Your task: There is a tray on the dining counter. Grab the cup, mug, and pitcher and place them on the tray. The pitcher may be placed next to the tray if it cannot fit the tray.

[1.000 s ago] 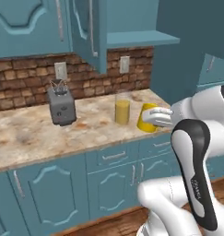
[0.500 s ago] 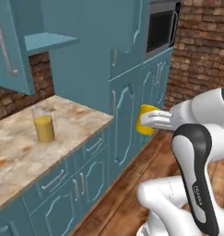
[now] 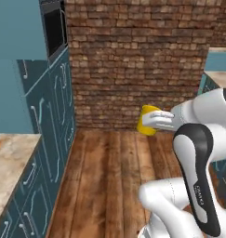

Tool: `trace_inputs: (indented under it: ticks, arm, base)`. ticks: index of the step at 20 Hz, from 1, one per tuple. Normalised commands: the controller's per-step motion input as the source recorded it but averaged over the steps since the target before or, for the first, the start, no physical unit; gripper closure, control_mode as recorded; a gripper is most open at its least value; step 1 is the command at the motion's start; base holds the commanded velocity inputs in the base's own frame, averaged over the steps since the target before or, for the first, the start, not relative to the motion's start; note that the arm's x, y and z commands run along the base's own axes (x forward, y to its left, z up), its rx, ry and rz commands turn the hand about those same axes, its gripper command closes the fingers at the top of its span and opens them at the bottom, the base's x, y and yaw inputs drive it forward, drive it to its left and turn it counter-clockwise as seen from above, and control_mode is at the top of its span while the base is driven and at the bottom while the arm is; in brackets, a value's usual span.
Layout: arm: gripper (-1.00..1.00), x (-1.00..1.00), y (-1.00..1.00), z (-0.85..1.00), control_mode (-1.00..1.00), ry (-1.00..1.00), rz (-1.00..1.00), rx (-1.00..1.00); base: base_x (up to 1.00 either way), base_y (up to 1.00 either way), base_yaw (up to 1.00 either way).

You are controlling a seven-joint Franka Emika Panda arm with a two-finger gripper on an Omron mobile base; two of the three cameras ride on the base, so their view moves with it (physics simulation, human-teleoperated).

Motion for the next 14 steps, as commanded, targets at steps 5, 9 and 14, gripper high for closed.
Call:
trace_inputs:
  ticks: [5, 9, 14]
  arm:
    - [1.0, 0.0, 0.0, 0.0, 1.0, 0.0, 0.0, 0.0]
    - [1.0, 0.0, 0.0, 0.0, 1.0, 0.0, 0.0, 0.0]
    - [1.0, 0.0, 0.0, 0.0, 1.0, 0.0, 0.0, 0.0]
  base:
    - [-0.61, 0.0, -0.85]
    - [-0.57, 0.0, -0.84]
    - [-0.54, -0.01, -0.83]
